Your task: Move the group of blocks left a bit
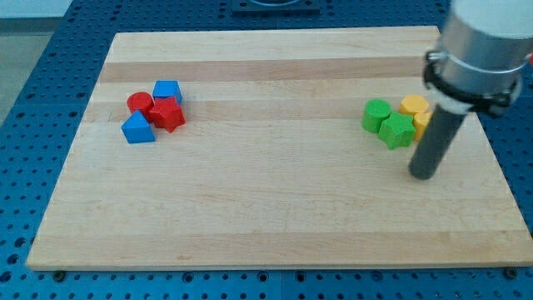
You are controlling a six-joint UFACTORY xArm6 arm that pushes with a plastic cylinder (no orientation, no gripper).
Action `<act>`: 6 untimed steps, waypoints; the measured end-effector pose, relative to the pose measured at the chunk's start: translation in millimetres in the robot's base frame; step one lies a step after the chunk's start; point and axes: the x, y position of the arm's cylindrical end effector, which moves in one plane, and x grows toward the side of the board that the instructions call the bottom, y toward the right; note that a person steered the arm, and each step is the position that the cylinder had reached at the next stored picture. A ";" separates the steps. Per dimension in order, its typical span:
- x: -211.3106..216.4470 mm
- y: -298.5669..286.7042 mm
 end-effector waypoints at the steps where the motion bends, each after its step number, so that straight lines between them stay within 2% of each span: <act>1: -14.3 29.0; 3: -47.8 37.1; 6: -54.9 27.8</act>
